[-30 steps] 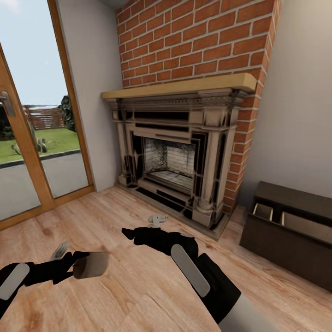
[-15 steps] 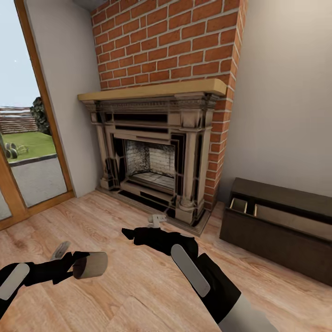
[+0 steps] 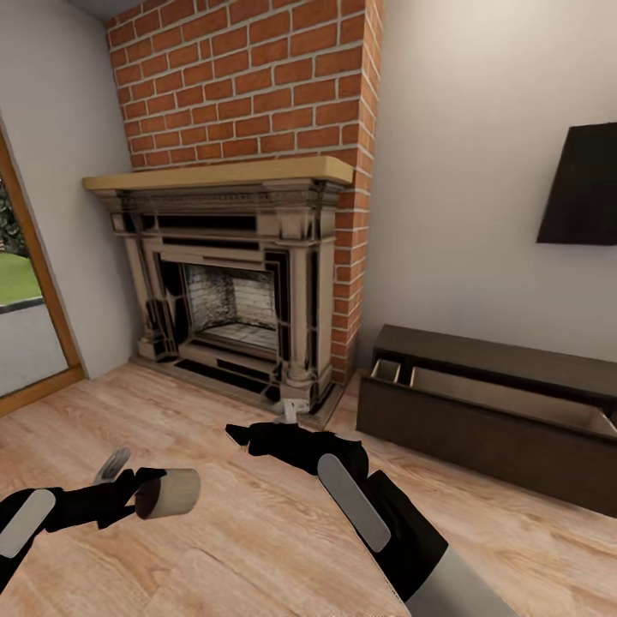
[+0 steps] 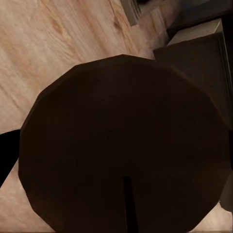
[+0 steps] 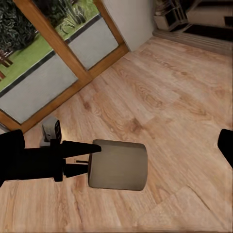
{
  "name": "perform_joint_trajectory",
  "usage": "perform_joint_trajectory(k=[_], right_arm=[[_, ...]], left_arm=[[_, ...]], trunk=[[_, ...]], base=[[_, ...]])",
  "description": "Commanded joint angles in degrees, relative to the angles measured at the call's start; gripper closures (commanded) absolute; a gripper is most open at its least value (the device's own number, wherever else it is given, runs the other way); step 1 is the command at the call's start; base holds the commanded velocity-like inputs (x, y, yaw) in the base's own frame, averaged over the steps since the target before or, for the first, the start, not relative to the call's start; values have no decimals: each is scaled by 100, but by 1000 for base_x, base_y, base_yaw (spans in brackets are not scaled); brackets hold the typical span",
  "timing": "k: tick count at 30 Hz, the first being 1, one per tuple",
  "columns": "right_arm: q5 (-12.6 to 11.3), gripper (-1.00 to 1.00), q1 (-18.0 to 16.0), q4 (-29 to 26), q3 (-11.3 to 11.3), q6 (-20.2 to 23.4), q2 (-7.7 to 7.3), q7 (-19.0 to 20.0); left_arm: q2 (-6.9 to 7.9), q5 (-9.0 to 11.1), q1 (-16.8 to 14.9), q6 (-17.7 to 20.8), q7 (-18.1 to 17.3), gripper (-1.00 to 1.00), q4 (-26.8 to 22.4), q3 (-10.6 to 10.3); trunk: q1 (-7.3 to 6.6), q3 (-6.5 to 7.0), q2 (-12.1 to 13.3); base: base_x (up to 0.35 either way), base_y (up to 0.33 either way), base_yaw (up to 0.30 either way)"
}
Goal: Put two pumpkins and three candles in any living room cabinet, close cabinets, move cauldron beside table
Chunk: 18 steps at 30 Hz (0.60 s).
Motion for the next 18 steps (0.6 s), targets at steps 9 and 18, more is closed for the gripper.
perform_joint_trajectory(k=[9, 18], right_arm=[[-48, -100, -6, -6, 2, 13, 0, -32], [-46, -100, -5, -4, 3, 13, 0, -32]], left_arm=[[-1, 9, -3, 35, -32, 100, -6, 13], [-1, 9, -3, 34, -49, 100, -6, 13]], trunk=[[-2, 39, -3], [-2, 84, -3]], base=[[-8, -307, -250], [0, -309, -250]])
